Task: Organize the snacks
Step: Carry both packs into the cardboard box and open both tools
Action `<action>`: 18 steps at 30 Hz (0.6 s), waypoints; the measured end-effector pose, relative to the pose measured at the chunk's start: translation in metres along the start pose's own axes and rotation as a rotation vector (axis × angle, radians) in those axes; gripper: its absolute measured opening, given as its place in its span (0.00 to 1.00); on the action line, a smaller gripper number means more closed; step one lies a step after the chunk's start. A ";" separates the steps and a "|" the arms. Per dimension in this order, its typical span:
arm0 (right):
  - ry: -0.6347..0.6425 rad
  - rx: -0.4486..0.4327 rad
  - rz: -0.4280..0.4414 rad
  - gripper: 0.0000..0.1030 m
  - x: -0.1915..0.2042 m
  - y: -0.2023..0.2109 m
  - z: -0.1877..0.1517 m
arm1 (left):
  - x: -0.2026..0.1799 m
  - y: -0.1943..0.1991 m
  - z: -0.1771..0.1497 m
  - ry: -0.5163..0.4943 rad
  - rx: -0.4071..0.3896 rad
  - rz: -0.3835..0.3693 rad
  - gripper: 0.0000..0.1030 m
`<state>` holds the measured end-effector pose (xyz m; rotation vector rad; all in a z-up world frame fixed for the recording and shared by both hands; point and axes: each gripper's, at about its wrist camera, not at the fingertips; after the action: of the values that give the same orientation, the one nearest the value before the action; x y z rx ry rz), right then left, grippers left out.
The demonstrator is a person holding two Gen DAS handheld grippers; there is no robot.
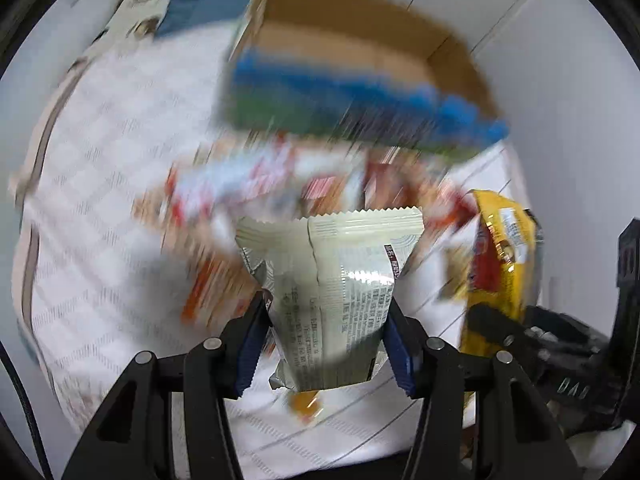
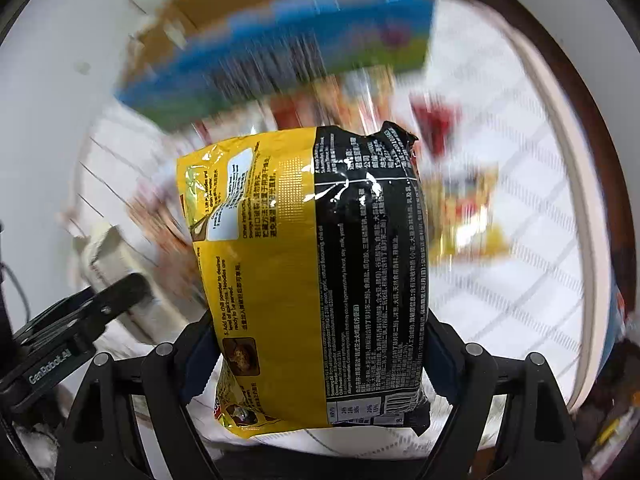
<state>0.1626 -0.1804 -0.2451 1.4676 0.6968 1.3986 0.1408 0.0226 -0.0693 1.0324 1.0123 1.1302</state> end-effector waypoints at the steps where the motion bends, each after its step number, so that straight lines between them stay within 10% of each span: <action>1: 0.012 -0.025 0.015 0.85 0.002 0.021 0.011 | -0.008 0.006 0.021 0.004 -0.016 -0.019 0.50; 10: 0.085 -0.138 0.026 0.85 0.025 0.049 0.180 | -0.077 -0.038 0.215 0.013 -0.044 0.027 0.50; 18: 0.057 -0.031 -0.006 0.85 0.020 -0.040 0.305 | -0.075 -0.125 0.311 0.018 0.107 0.110 0.50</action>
<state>0.4677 -0.2234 -0.2385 1.4050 0.7112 1.4448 0.4574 -0.1023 -0.1157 1.1770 1.0497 1.1868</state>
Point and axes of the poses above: each gripper's, at about its wrist camera, not at the fingertips, and y roughly against the way its jaws point, x to its left, z to its top, and after that the axes turned 8 degrees about z, right-handed
